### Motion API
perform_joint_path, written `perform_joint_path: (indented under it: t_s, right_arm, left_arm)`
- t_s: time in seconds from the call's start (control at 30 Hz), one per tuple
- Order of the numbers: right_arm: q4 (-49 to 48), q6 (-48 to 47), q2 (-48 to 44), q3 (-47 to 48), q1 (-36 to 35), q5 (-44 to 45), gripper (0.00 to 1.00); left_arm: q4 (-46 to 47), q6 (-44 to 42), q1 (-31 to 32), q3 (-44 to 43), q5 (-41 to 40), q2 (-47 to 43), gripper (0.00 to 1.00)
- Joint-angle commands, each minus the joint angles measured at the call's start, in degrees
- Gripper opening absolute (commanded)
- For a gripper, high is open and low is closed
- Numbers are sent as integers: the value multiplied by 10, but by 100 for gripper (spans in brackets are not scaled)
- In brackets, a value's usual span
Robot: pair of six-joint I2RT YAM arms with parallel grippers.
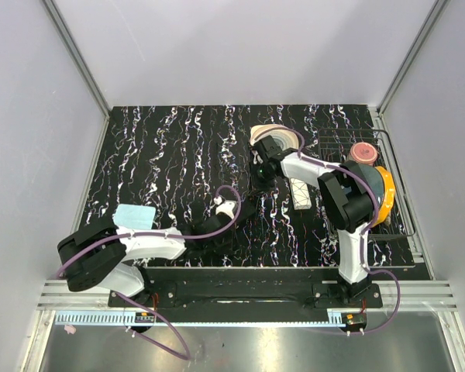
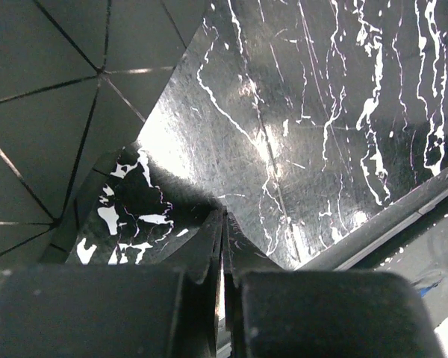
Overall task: Organize the sunglasses
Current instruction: Rotate the sunglasses case at the center of the board.
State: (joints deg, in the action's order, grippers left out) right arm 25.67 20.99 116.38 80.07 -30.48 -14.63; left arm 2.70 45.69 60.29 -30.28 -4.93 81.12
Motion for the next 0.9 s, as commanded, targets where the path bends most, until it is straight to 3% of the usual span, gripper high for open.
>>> perform_joint_path:
  t_s: [0.0, 0.23, 0.43, 0.63, 0.87]
  right_arm:
    - [-17, -3, 12, 23, -15, -22, 20]
    - [-15, -7, 4, -8, -19, -51, 20]
    - [-20, 9, -48, -79, -31, -79, 19]
    - [-12, 13, -109, -143, -50, -72, 18]
    - [-10, 28, -132, -157, -91, -52, 20]
  left_arm:
    - [-25, 28, 2, -7, -48, 18, 0]
    - [-47, 74, -14, 18, -65, 10, 0]
    - [-38, 100, -65, 53, -48, -18, 0]
    - [-13, 79, -162, 47, -7, -27, 0]
    - [13, 10, -271, -11, 67, 36, 3]
